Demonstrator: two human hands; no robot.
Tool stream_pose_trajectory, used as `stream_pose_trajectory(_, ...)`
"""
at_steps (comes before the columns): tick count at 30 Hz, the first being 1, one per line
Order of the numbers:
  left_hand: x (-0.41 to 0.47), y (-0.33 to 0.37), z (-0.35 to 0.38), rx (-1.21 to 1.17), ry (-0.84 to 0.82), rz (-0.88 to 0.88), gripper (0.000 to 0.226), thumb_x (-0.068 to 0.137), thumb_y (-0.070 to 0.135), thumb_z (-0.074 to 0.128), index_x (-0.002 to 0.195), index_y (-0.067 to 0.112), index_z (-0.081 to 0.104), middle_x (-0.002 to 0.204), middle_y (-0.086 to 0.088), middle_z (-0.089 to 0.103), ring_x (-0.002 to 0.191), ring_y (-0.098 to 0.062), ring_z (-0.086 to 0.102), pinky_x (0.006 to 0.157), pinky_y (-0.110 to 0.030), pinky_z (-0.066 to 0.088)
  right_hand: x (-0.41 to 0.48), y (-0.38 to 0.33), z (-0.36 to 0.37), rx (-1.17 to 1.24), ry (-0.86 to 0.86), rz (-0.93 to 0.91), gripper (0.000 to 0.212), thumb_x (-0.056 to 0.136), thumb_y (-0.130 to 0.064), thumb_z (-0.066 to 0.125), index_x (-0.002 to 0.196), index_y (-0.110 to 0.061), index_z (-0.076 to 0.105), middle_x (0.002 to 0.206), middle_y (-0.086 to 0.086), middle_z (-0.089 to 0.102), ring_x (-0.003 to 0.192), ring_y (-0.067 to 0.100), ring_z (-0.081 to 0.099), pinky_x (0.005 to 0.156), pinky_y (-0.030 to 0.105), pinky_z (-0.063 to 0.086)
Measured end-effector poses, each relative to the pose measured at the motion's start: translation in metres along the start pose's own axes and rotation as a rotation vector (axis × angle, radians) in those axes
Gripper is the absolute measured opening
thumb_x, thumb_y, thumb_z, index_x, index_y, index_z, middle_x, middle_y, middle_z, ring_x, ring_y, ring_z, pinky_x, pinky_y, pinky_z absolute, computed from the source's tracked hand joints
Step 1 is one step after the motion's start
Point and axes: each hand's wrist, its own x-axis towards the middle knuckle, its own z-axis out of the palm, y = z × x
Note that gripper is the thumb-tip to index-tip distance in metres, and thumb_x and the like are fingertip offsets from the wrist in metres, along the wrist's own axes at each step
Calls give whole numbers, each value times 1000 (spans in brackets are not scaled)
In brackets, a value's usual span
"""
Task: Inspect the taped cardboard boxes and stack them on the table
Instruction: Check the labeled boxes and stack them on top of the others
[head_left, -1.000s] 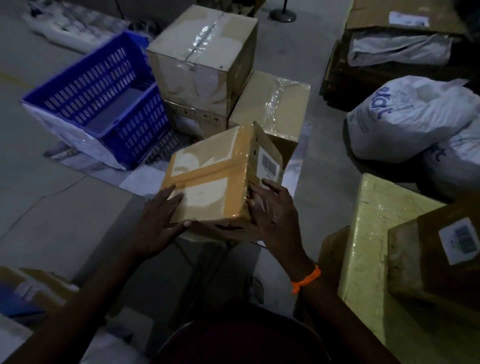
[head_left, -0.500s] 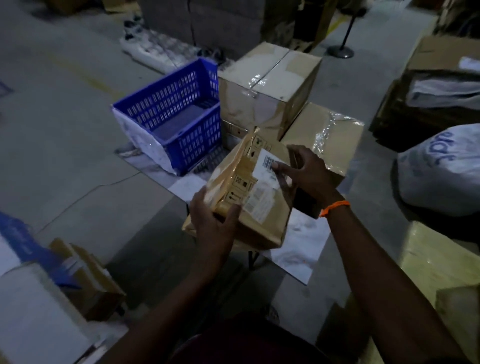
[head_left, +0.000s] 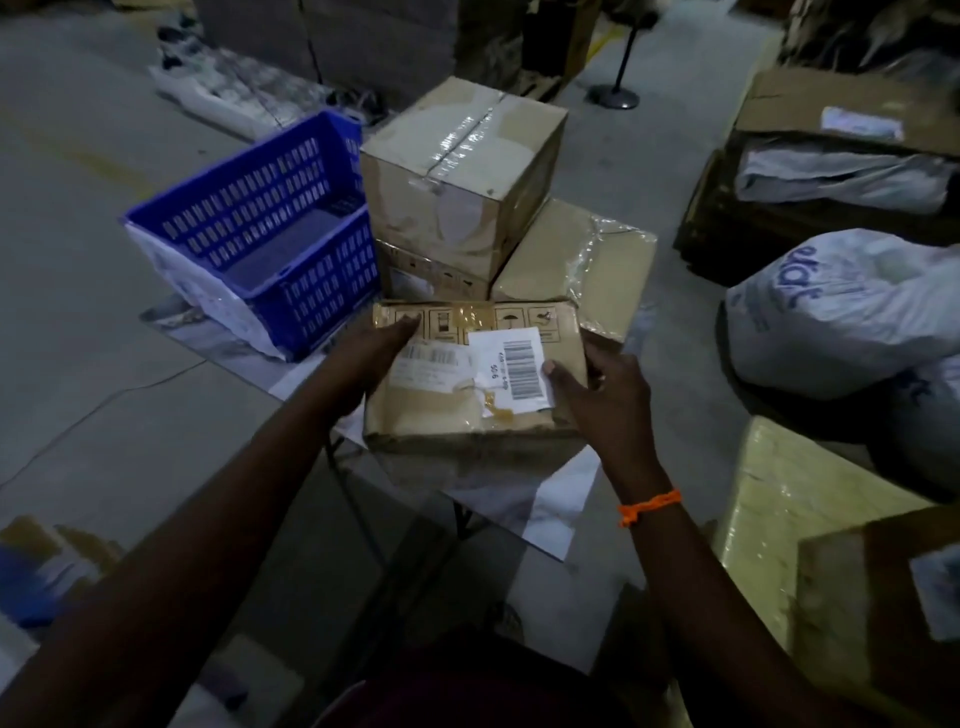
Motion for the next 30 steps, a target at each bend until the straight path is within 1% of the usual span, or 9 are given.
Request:
stream_pose_trajectory(2,12,6,7,56,2,18,32,102,41,54,123,18,62,115,-2,70,110,-22,66,99,-45,53,-1,1,0,-6,-3,34,49,92,-59,62,129,-27,71,111,-3,75,105,20,67,88,39,58)
stream_pose_trajectory(4,19,5,13,152,155,46,50,96,48,60,135,18,50,128,-7,63,119,-27,62,102,-49,51,-2,-2,2,-99,18,50,55,95,-60,57,135,-24,65,119,6,70,110,25,63,93,37,54)
stream_pose_trajectory(7,6,5,21,514,312,315,61,95,41,63,146,25,34,151,-5,41,140,-26,40,116,-54,34,0,-16,9,-337,34,-49,54,100,-39,59,141,-4,54,142,20,55,130,34,52,107,40,45)
stream_pose_trajectory(10,-16,4,31,973,108,539,58,102,47,44,154,24,32,165,-6,26,154,-27,18,124,-58,12,5,-32,17,-433,-93,-266,58,103,-40,45,143,2,52,150,22,51,140,37,47,113,57,40)
stream_pose_trajectory(12,-29,-5,37,1090,-26,552,69,102,56,21,160,18,23,169,-8,15,156,-25,10,125,-49,5,7,-41,23,-441,-232,-290,71,102,-51,25,148,-1,49,155,18,48,145,33,43,118,56,33)
stream_pose_trajectory(15,-36,-16,37,1123,-28,592,77,100,58,4,162,14,15,169,-9,8,157,-23,7,125,-43,8,7,-46,28,-509,-322,-279,87,98,-62,7,157,-7,39,165,12,35,155,27,29,124,52,23)
stream_pose_trajectory(24,-29,-20,38,1131,-33,618,74,102,55,6,162,12,13,169,-10,6,156,-22,6,126,-40,5,-1,-27,35,-628,-333,-315,92,98,-71,0,164,-11,23,172,8,17,159,22,16,129,48,13)
stream_pose_trajectory(27,-30,-19,42,1095,52,646,67,106,49,17,158,10,29,165,-13,24,154,-25,22,124,-43,18,0,-27,34,-611,-323,-313,91,99,-70,-4,164,-11,23,172,8,18,159,21,17,128,47,12)
stream_pose_trajectory(30,-39,-21,41,999,67,791,50,107,40,34,142,11,56,147,-11,55,139,-25,49,112,-44,43,-4,-30,28,-514,-322,-312,82,102,-66,11,161,-12,32,169,8,27,157,19,22,128,47,16)
